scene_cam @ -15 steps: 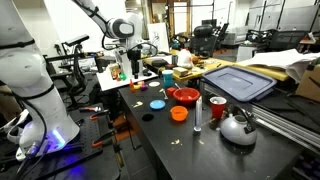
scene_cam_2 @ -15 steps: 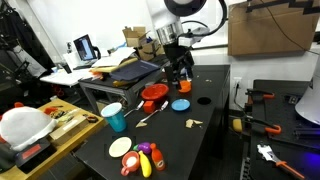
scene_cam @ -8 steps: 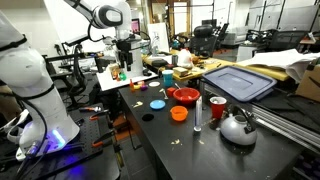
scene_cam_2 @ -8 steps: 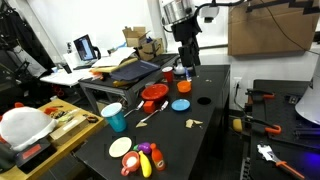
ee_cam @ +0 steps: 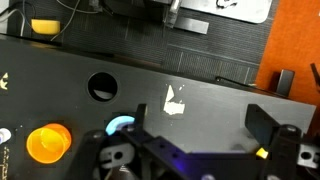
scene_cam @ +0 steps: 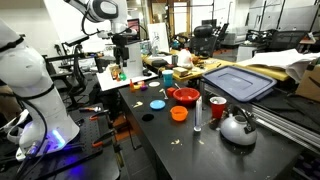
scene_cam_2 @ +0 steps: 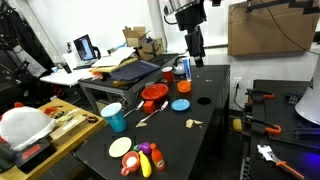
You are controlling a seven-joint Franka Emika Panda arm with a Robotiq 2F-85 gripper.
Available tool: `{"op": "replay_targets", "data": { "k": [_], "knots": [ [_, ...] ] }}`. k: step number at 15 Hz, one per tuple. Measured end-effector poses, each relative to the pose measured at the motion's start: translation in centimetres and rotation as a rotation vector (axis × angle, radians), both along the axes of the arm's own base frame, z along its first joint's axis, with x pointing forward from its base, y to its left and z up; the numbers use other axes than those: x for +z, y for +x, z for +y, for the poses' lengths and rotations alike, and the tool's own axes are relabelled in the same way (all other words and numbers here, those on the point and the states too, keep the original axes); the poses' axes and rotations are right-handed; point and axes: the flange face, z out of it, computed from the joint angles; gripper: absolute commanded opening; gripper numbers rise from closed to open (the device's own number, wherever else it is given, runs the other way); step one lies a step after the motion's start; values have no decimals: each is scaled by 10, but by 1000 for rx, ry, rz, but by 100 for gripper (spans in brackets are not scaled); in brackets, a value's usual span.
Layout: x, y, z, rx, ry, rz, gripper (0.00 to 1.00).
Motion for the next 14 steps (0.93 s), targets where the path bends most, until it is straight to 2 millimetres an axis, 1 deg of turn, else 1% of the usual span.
{"op": "replay_targets", "data": {
  "k": [3,11,14],
  "knots": [
    [-3,1,0,0,-1,8,100],
    [-4,1,0,-3,-4,10,100],
    [-16,4,-4,-27,-14,37,100]
  ]
}}
